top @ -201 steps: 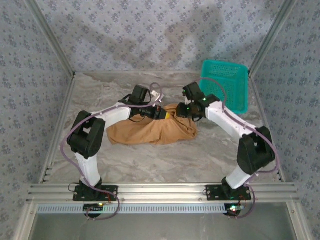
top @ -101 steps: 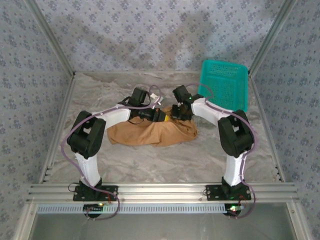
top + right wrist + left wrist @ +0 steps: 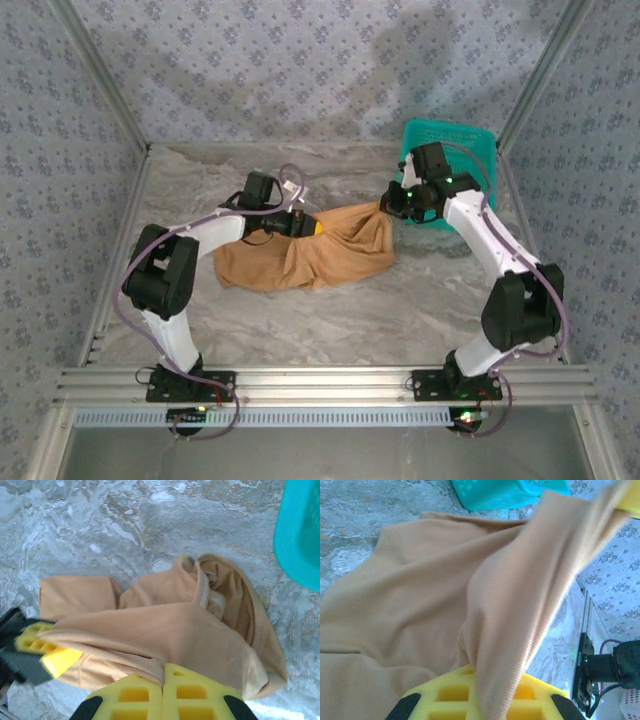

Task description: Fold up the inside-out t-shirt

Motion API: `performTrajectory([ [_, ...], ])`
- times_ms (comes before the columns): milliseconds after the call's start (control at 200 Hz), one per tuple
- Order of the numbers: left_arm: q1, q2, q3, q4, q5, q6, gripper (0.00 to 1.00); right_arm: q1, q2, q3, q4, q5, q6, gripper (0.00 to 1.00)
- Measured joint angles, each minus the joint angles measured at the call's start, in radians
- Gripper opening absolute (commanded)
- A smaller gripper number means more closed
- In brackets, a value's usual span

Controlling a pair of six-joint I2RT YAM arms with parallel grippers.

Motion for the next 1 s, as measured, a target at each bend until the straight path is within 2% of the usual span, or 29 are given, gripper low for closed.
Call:
performTrajectory([
  [95,-0.008,0.000,-0.015,-0.008,-0.014,0.000,0.00,-0.007,0.134,0.045,0.007,-0.011,0.000,0.00],
  [150,-0.010,0.000,-0.028,-0.012,-0.021,0.000,0.00,0.005,0.231,0.104,-0.002,0.002,0.000,0.13],
  [200,-0.010,0.000,-0.037,-0.012,-0.030,-0.003,0.00,0.019,0.302,0.161,-0.016,0.026,-0.010,0.29],
  [260,-0.010,0.000,-0.045,-0.012,-0.035,-0.013,0.00,0.040,0.345,0.201,-0.031,0.080,-0.013,0.34],
  [380,-0.014,0.000,-0.053,-0.010,-0.046,-0.037,0.00,0.091,0.310,0.192,-0.059,0.197,-0.015,0.33],
  [495,-0.029,0.000,-0.053,-0.003,-0.058,-0.055,0.00,0.174,0.182,0.095,-0.040,0.282,0.012,0.31],
  [585,-0.037,0.000,-0.053,-0.003,-0.060,-0.063,0.00,0.240,0.116,0.040,-0.024,0.303,0.046,0.39],
  [735,-0.040,0.000,-0.053,-0.004,-0.064,-0.064,0.00,0.279,0.156,0.018,0.023,0.300,0.092,0.40],
  [785,-0.040,0.000,-0.053,-0.005,-0.065,-0.064,0.00,0.279,0.200,0.018,0.040,0.298,0.109,0.39],
  [830,-0.040,0.000,-0.053,-0.005,-0.068,-0.064,0.00,0.279,0.245,0.023,0.045,0.294,0.121,0.33],
  [859,-0.040,-0.001,-0.053,-0.006,-0.070,-0.064,0.00,0.279,0.276,0.031,0.043,0.294,0.129,0.25],
  [924,-0.040,-0.003,-0.053,-0.008,-0.079,-0.064,0.02,0.278,0.338,0.051,0.039,0.294,0.137,0.00],
  [999,-0.034,-0.006,-0.053,-0.008,-0.083,-0.064,0.07,0.274,0.375,0.069,0.030,0.290,0.148,0.00],
])
